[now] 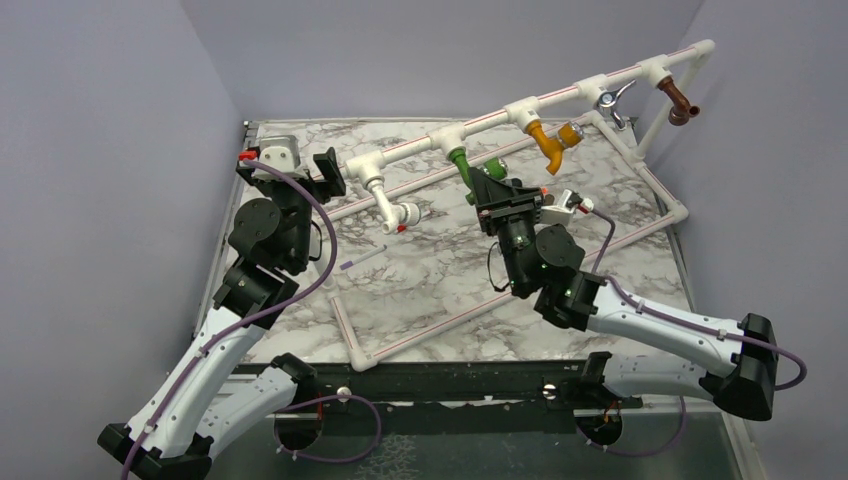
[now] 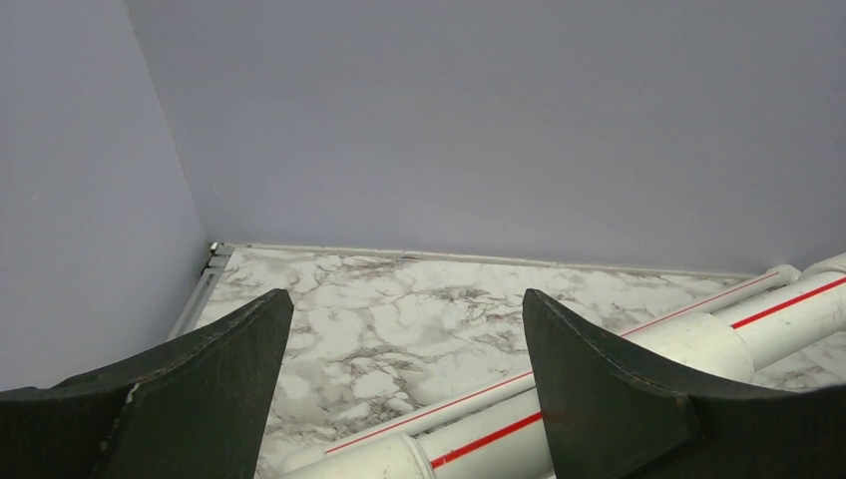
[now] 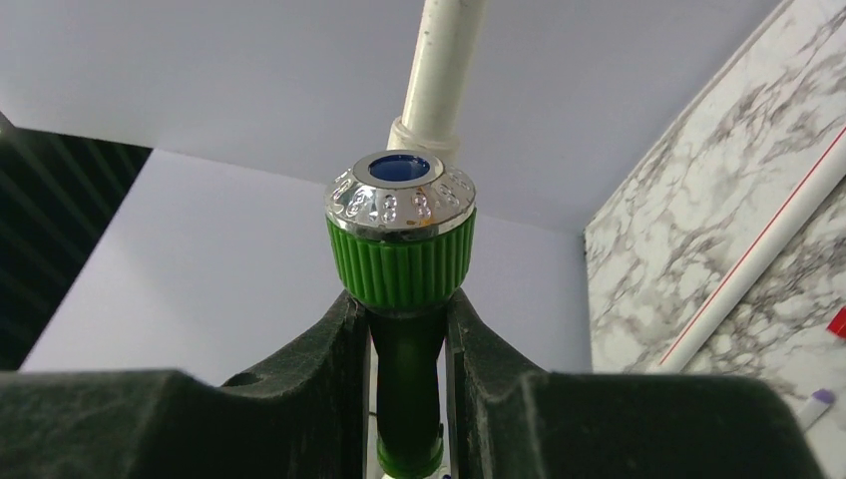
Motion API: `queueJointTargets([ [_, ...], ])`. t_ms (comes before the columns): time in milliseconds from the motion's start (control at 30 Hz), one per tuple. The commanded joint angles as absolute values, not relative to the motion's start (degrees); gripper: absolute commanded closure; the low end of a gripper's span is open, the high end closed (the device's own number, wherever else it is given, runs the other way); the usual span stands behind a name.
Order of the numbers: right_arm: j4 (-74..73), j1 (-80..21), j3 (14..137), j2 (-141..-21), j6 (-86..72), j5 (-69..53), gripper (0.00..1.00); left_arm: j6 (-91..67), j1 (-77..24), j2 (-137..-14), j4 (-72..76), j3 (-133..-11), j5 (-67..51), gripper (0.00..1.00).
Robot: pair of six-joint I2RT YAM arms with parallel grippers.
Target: Install the water faucets
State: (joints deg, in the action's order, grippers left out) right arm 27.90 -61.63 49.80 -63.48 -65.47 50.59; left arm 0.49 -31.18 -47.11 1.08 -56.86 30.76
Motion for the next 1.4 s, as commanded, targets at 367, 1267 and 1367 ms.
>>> queueJointTargets([
  [367,17.3,-62.3,49.7,-64.4,-84.9,41.8,0.99,0.4,-32.3,-48.3,-4.3,-55.9,27.5,0.15],
  [1267,17.9,-62.3,46.1,-56.8,-73.9,39.5,0.29,0.4,-32.4,-48.7,-4.4,-55.8,27.5,0.15],
  [1367,17.0,-62.3,45.5,-54.7,-71.9,39.1,0.27,0.4,-32.4,-48.7,-4.3,-55.8,27.5,0.15],
])
